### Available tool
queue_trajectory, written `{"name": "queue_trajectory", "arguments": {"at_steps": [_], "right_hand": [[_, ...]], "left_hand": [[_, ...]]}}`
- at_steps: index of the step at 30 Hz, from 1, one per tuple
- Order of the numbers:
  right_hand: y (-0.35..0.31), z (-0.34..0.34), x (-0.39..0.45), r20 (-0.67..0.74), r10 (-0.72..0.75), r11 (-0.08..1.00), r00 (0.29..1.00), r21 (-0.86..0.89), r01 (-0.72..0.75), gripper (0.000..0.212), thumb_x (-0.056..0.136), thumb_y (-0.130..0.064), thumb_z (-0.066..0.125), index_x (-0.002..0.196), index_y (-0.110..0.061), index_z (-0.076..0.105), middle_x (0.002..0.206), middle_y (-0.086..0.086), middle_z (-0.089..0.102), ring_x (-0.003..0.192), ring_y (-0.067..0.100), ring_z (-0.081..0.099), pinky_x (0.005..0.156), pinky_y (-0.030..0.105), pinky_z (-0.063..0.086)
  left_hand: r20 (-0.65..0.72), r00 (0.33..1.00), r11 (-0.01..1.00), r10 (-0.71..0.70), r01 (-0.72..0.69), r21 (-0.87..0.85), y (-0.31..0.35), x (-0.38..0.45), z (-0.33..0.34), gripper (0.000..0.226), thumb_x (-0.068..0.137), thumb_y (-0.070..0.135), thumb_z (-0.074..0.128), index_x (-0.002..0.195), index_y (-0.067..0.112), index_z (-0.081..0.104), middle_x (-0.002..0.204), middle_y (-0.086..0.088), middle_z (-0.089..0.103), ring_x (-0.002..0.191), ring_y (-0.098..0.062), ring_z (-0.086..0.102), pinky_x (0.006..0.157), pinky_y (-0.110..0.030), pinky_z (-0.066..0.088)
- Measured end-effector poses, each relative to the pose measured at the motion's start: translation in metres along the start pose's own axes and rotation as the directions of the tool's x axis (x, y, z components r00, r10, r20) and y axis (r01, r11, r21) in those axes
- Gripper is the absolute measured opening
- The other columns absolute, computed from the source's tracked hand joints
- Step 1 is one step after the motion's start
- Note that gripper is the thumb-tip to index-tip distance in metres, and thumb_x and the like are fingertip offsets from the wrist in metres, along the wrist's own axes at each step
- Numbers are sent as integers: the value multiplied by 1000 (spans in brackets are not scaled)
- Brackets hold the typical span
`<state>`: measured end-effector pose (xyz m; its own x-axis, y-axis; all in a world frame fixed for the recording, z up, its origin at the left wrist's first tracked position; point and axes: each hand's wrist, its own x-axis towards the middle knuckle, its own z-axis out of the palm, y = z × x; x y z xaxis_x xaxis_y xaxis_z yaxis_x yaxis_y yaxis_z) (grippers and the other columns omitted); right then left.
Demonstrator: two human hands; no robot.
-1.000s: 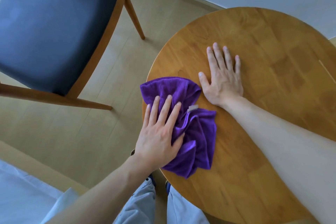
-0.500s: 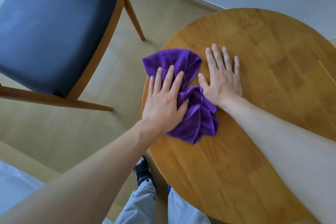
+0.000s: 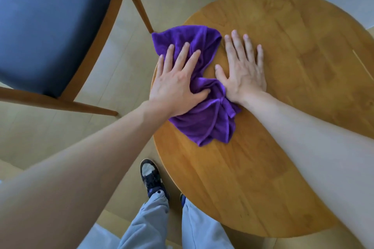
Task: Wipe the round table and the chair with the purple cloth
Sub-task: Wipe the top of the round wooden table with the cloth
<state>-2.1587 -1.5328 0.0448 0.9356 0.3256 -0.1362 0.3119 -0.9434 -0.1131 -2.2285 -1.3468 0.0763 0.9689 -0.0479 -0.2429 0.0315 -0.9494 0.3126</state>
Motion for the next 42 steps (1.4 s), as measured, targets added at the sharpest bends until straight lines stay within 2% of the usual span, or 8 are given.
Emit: {"name": "queue_trajectory", "arguments": {"at_steps": [15,19,21,24,28,33,38,42], "right_hand": [[-8,-10,1,-19,58,979,998,195,-54,77,88,-43,40,161,-20,28,171,-1,17,158,22,11,127,50,7],[-45,-35,-27,-302,295,869,907,479,-123,60,78,-19,49,136,-7,60,152,16,46,139,32,46,117,45,35],[-84,-42,-57,-389,180,903,904,430,5,57,78,-17,54,133,-4,60,148,21,48,136,37,47,114,50,37],[-142,-31,-92,-112,-17,956,994,288,49,72,85,-33,55,153,-14,44,166,11,26,152,35,24,122,56,20],[-184,-3,-95,78,170,974,982,141,-180,79,91,-48,46,163,-30,19,173,-4,2,158,29,-7,123,63,6],[-190,0,-116,71,67,988,995,138,-76,71,94,-43,48,161,-31,28,171,-9,15,158,27,4,124,59,12],[-163,0,-167,102,-88,990,991,117,76,75,84,-30,52,158,-28,36,169,-10,22,158,23,12,124,55,16],[-159,-7,-146,83,34,988,996,144,-46,77,76,-32,52,152,-26,44,164,-9,31,154,23,22,119,54,24]], "left_hand": [[109,969,973,222,-213,-93,-17,-60,-4,123,66,90,55,162,31,6,171,3,-1,156,-28,-9,127,-49,1],[49,955,933,292,-274,-232,-56,-62,-27,104,74,73,59,160,26,24,168,3,18,155,-23,9,124,-48,21],[56,947,932,317,-300,-202,-78,-60,-36,102,75,67,63,159,25,24,168,2,17,155,-23,9,124,-44,19],[133,912,919,389,-375,-117,-104,-55,-52,108,76,64,71,161,24,18,170,3,9,156,-19,1,125,-39,11],[252,840,871,481,-490,-30,-119,-36,-72,123,73,58,79,162,25,1,170,3,-6,156,-16,-7,128,-41,8],[373,756,788,538,-608,97,-112,-4,-83,149,60,51,92,159,29,-17,169,-3,-14,156,-25,-6,124,-36,4],[490,709,747,507,-645,160,-105,2,-75,147,64,51,91,159,20,-16,169,-3,-17,155,-22,-15,127,-36,3],[500,736,779,456,-602,176,-98,-6,-65,146,66,60,85,158,10,-17,166,-7,-27,151,-24,-27,123,-34,-3]]}}
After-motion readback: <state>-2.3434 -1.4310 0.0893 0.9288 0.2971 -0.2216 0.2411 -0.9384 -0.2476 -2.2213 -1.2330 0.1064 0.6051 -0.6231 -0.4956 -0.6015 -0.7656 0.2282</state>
